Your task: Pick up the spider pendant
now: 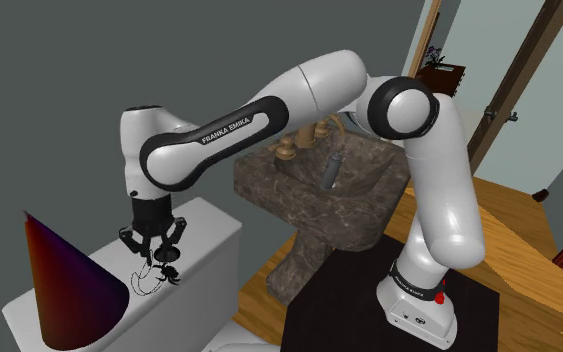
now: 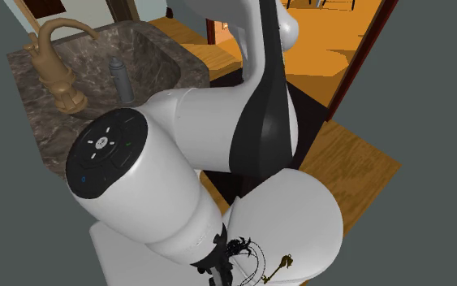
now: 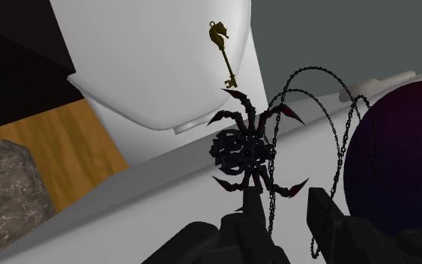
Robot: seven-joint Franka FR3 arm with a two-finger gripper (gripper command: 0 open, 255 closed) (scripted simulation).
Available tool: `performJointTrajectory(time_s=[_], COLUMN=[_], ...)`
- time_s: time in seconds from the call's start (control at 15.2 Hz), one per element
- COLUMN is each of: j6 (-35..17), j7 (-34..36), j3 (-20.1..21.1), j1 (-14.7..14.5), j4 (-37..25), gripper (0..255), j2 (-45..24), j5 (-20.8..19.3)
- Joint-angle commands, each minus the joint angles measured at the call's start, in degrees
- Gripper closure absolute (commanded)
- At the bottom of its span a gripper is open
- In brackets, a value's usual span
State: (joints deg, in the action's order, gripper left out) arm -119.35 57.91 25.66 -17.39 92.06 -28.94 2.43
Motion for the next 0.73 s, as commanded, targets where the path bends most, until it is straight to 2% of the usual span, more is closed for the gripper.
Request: performJointTrajectory(time_s=[0.0, 0.66], j6=[1.36, 6.66], j7=[0.13, 0.74], j3=[0.12, 0.54], j1=[0.06, 0.22], j4=[-0.86, -4.4], gripper=[255, 255], j2=[0.52, 2.47], j5=[0.14, 0.66])
